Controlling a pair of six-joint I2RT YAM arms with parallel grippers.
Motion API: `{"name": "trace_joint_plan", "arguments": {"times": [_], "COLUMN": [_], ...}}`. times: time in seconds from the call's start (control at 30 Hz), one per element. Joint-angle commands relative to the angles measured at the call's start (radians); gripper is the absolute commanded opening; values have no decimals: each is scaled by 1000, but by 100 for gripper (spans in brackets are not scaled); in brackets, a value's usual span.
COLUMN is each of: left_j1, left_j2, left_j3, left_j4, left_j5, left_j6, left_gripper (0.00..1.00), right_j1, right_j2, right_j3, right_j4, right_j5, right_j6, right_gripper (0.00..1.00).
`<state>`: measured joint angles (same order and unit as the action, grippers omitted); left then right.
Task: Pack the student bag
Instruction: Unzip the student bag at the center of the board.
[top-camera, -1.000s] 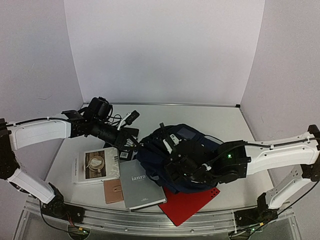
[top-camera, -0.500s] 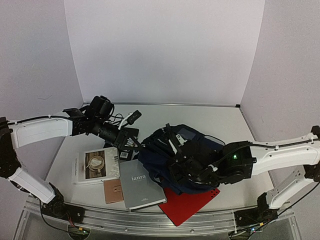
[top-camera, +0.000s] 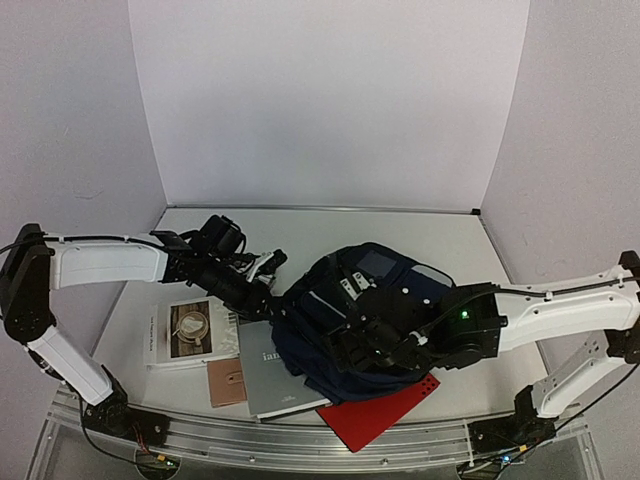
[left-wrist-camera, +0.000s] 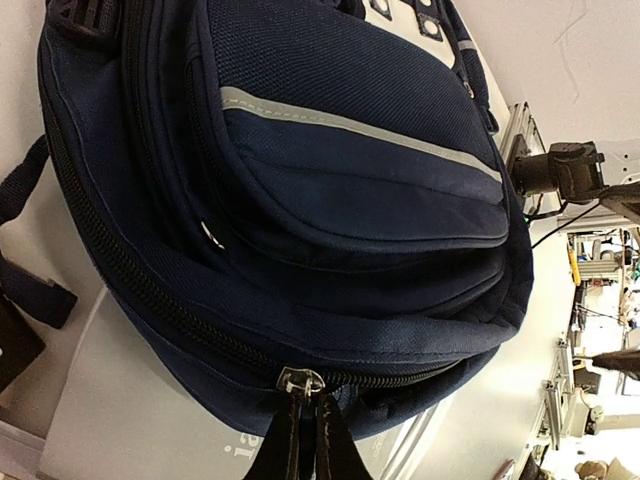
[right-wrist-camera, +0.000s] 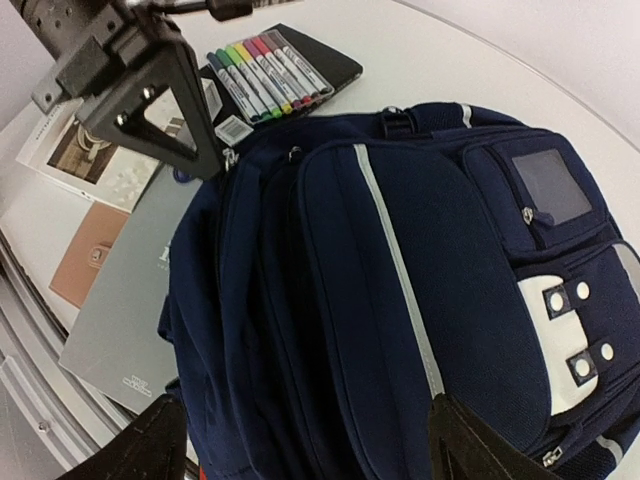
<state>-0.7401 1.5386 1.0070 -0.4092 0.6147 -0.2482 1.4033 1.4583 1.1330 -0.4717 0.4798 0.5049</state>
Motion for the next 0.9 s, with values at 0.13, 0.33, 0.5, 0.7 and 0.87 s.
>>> {"name": "trace_joint_plan", "arguments": {"times": [0.13, 0.33, 0.5, 0.7, 0.87], "left_j1": [-30, -35, -35, -35, -35], "left_j2": [-62, -110, -133, -139, -215], "left_j3": [-35, -55, -100, -149, -250], "left_j4": [93, 91, 92, 148, 297], "left_j5": [45, 53, -59, -137, -94], "left_j6": [-65, -81, -106, -152, -207], "left_gripper": [0, 0, 2, 11, 44], "right_j1": [-10, -37, -41, -40, -41], "right_j2": [240, 374, 395, 310, 223], "right_j3": [188, 266, 245, 138, 42], "right_j4": [68, 75, 83, 82, 82], "right_j5": [7, 6, 21, -16, -40], "right_j6": [34, -5, -17, 10, 33], "right_gripper": [96, 96, 50, 1, 0]}}
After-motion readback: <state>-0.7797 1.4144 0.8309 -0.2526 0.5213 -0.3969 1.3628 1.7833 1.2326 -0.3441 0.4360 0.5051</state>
